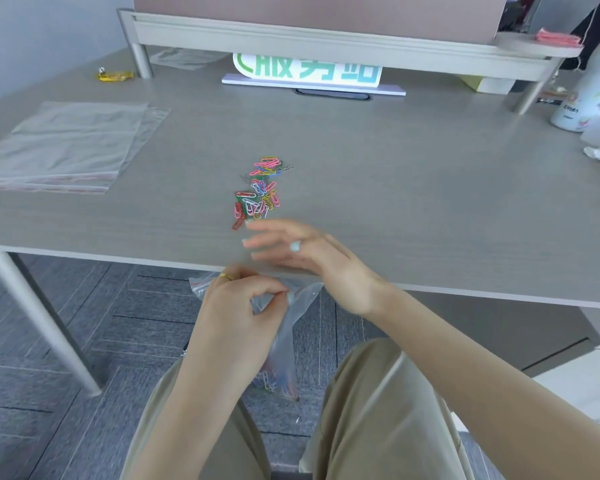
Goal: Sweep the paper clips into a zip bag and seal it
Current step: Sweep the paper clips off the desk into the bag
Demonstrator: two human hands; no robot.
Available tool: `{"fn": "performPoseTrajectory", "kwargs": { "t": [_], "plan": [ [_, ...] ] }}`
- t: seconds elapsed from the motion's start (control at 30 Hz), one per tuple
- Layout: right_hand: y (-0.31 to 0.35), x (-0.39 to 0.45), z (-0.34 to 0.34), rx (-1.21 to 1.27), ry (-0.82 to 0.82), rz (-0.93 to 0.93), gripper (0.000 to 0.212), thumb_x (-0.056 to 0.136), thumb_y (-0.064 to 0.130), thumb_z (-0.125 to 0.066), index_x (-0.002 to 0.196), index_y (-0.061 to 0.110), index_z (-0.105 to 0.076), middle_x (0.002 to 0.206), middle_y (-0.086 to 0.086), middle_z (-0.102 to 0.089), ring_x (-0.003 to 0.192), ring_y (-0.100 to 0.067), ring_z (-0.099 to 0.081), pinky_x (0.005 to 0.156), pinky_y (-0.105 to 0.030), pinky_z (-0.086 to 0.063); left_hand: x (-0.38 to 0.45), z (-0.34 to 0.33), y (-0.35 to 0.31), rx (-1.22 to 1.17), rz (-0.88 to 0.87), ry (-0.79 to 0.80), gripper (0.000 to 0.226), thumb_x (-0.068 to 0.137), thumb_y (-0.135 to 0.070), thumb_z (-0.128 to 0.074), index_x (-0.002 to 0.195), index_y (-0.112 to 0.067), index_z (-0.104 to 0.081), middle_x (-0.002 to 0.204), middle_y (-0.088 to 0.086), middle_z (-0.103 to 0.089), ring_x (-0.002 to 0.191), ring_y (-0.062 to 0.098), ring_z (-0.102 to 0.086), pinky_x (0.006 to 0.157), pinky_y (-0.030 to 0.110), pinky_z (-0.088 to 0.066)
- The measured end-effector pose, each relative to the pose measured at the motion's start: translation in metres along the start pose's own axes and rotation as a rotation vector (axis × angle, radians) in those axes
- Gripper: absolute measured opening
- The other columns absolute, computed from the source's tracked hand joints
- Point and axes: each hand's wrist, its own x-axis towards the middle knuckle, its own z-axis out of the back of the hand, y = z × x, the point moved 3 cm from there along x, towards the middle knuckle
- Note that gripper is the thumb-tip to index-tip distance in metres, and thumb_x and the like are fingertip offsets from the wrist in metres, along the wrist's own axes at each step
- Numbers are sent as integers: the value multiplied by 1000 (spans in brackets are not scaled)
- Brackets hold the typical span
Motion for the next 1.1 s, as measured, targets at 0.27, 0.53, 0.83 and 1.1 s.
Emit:
{"fn": "performPoseTrajectory", "kwargs": {
  "t": [0.27,0.53,0.83,1.1],
  "plan": [
    [-4,33,27,-13,-221,57,44,80,19,-29,112,26,-58,122,6,-57,119,-2,-48,103,-12,-31,-8,-3,7,-12,37,61,14,77,-17,-64,70,-28,-68,84,-14,-53,86,12,-52,69,3,-32],
    [-28,136,93,-380,-484,-185,35,93,30,-41,122,20,-56,139,1,-49,129,-14,-40,108,-29,-26,-6,-9,13,-12,68,65,13,77,-17,-63,72,-27,-70,82,-16,-51,86,10,-49,70,4,-31],
    [-26,184,75,-370,-17,-122,42,96,34,-31,113,15,-65,129,4,-58,119,-6,-50,113,-29,-25,-11,-13,30,24,116,91,13,73,-35,-52,80,-36,-62,78,-10,-51,68,8,-43,61,7,-34],
    [-18,144,32,-279,299,-15,44,93,23,-31,95,5,-71,107,-4,-68,116,-9,-56,107,-21,-32,-10,-3,34,46,52,46,20,65,-33,-53,83,-40,-58,78,-11,-53,58,6,-42,61,6,-34]
  ]
}}
